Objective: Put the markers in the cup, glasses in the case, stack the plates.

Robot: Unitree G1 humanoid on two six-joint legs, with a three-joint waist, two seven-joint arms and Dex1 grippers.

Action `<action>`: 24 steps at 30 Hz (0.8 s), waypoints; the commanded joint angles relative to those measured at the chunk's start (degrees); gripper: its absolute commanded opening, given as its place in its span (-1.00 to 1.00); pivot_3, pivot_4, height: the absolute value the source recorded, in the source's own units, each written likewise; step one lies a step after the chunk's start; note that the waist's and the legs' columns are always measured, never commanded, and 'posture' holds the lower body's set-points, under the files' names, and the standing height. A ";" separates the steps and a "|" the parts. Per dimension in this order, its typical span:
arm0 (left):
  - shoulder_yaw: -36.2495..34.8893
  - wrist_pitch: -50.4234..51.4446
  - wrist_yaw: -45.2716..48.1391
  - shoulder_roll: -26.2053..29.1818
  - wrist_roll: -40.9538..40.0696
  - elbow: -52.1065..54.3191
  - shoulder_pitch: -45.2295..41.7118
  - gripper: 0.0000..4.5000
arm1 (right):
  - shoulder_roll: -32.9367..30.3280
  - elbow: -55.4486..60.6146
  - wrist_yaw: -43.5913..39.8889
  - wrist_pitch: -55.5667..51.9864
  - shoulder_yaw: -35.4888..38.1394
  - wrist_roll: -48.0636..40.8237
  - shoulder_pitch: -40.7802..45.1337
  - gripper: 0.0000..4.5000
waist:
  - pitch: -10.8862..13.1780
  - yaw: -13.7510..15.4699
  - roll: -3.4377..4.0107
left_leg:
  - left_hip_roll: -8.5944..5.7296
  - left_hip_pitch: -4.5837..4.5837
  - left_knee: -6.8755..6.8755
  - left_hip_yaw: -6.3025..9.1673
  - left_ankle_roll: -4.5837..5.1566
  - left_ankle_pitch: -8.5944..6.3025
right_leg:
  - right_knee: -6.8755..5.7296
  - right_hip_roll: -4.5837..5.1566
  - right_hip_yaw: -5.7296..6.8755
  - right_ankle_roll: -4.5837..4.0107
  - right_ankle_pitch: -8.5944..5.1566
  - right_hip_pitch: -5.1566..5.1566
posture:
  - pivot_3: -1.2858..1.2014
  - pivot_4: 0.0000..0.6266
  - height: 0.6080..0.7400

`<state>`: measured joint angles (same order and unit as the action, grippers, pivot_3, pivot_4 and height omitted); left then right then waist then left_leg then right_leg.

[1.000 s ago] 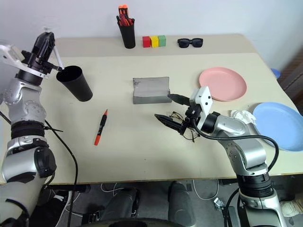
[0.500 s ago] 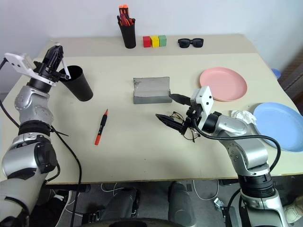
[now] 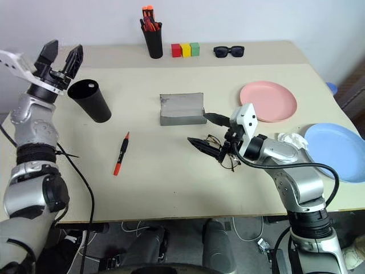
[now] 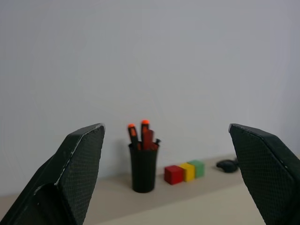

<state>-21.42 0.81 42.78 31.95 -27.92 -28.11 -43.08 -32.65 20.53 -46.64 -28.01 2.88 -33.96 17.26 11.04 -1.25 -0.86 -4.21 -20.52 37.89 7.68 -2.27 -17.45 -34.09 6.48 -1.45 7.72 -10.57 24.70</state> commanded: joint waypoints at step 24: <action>2.16 91.69 -46.11 -8.50 -10.35 48.52 9.85 0.99 | -1.68 2.22 -5.09 0.12 1.42 -3.46 -1.30 1.00 | 0.01 0.62 -0.01 | -0.04 0.05 0.05 0.09 -0.09 0.05 | -0.02 -0.04 0.04 -0.02 -0.02 -0.12 | 0.03 -0.52 1.00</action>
<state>-19.16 92.02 -3.55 22.54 -39.40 20.25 -32.21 -34.21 20.26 -51.88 -27.98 2.97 -36.23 15.84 11.05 -0.64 -0.86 -4.25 -20.46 37.94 7.76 -2.37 -17.39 -34.11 6.43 -1.40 7.70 -10.59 24.58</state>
